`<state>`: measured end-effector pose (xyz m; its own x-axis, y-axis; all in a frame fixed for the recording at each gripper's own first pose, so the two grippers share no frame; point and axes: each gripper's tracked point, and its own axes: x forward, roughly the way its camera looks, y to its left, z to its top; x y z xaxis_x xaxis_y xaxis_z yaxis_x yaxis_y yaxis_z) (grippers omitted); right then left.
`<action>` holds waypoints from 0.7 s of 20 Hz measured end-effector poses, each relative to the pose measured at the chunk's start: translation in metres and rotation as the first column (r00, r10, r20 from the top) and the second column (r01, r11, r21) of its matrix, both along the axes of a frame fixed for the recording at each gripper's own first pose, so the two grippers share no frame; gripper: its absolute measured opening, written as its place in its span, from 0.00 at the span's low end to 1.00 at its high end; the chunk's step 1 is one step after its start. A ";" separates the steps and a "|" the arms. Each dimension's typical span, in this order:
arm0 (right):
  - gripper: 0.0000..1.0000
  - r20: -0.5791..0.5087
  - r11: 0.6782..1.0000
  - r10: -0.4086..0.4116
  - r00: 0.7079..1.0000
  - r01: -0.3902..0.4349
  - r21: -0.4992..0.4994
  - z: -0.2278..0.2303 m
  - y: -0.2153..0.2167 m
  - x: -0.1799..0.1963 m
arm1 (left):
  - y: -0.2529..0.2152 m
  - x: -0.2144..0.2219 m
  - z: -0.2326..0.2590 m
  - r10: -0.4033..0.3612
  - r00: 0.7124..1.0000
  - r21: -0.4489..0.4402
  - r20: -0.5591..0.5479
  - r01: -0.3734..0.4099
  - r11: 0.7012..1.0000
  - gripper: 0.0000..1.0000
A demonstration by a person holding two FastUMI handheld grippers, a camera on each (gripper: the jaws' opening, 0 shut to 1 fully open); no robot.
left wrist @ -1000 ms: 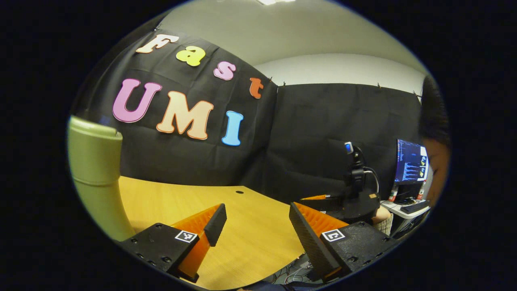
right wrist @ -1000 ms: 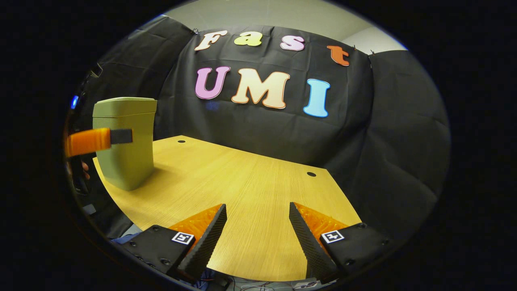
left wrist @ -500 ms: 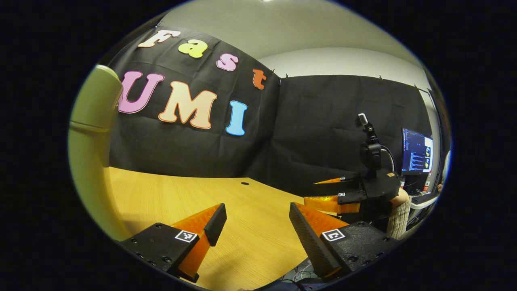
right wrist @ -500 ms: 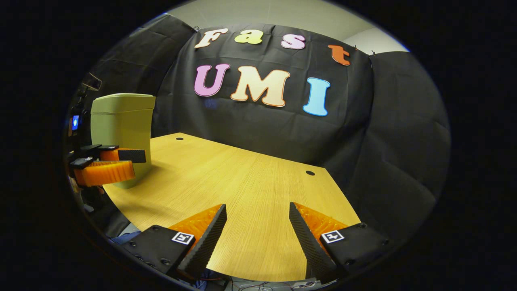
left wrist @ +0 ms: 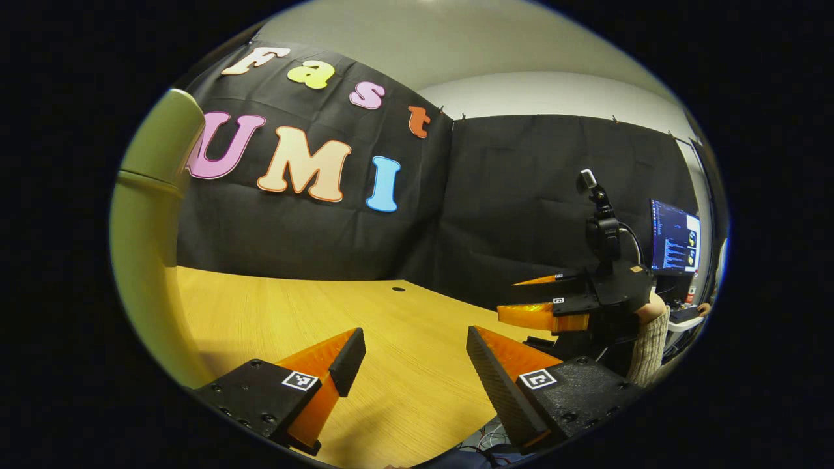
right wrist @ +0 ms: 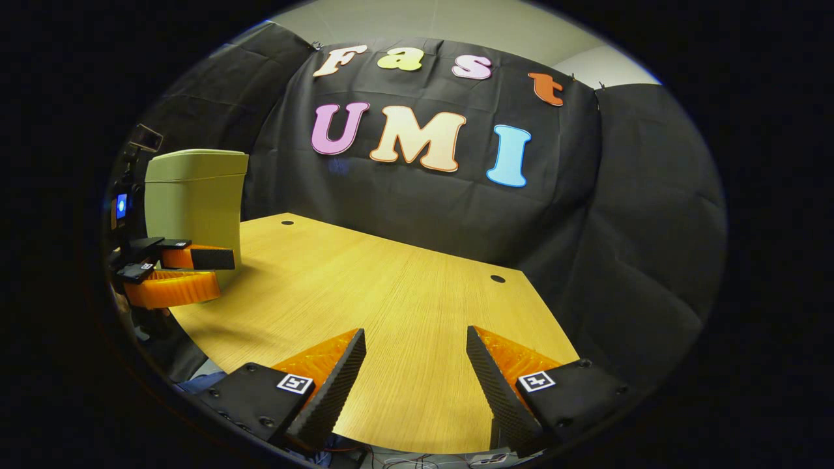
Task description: Press the lid of the desktop garbage bin to open it, pick up the crumpled paper on the desktop and throw it into the bin, then pick up the pop can on the desktop and drop it into the bin, and finally close the garbage bin lid.
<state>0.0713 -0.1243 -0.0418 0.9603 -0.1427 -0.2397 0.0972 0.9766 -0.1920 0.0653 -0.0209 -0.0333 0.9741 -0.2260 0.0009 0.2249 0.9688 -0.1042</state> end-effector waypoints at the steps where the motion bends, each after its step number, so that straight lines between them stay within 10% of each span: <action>1: 0.98 0.002 1.000 0.000 1.000 0.000 0.000 0.001 0.000 0.000 | 0.002 0.000 0.001 0.006 1.000 0.003 0.002 -0.006 1.000 0.96; 14: 0.98 -0.007 1.000 0.012 1.000 -0.012 -0.016 -0.003 0.006 0.002 | 0.009 -0.003 0.008 0.031 0.999 0.013 0.016 -0.031 0.999 0.96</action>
